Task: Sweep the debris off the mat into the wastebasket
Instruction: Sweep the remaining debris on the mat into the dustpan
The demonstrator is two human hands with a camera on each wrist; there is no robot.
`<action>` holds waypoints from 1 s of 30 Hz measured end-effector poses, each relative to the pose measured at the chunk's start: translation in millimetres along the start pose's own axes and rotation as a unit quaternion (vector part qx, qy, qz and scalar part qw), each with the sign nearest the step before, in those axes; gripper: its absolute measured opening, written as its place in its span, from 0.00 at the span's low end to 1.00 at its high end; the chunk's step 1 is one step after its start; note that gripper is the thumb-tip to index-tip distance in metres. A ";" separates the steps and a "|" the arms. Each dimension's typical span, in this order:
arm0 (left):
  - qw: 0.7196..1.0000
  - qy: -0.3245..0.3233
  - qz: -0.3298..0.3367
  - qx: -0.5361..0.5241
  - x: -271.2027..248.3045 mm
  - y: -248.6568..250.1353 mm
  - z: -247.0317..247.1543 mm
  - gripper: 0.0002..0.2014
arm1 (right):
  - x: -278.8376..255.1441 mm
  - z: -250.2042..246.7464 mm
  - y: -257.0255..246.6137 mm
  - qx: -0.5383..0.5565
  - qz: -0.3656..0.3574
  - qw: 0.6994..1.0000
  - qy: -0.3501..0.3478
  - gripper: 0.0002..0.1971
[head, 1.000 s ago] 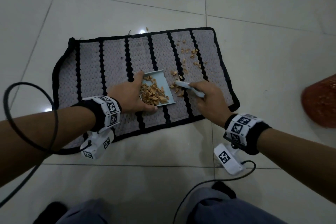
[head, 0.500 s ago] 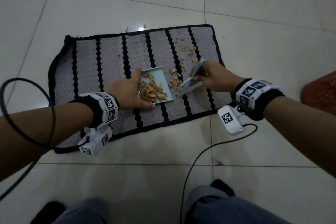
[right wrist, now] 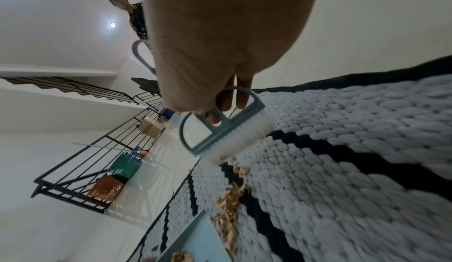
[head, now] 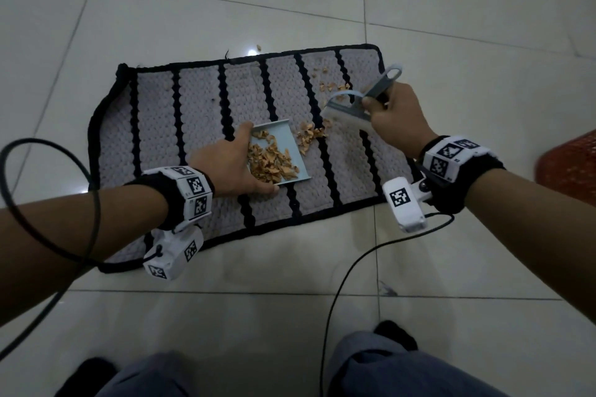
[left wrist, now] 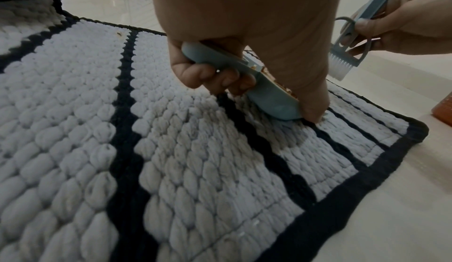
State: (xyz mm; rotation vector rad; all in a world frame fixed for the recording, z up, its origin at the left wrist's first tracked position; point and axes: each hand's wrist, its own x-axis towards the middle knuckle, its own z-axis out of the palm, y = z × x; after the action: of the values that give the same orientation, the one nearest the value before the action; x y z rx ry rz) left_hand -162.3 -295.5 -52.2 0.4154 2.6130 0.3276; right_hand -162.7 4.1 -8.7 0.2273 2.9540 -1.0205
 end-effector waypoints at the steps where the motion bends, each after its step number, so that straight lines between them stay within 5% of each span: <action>1: 1.000 0.002 0.000 -0.001 -0.2 0.3 0.7 0.62 | -1.4 1.9 1.0 -0.003 0.009 1.000 0.021 0.12; 6: 1.000 0.010 -0.006 -0.007 -0.5 -0.9 3.3 0.63 | -2.9 19.3 -10.4 -0.050 0.039 0.995 0.076 0.21; 16: 1.000 -0.009 -0.008 -0.015 2.4 -0.5 3.9 0.61 | -22.6 52.4 -28.2 -0.051 -0.023 0.997 0.050 0.10; 30: 1.000 -0.014 -0.015 -0.006 4.2 -3.3 6.1 0.63 | -62.5 77.6 -51.6 -0.005 -0.068 0.998 0.000 0.11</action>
State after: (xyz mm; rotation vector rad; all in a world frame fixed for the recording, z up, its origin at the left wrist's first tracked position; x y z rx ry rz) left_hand -163.7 -296.1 -60.2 0.3747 2.5872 0.3243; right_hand -111.2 -92.1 -34.7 0.0252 3.0085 -1.0192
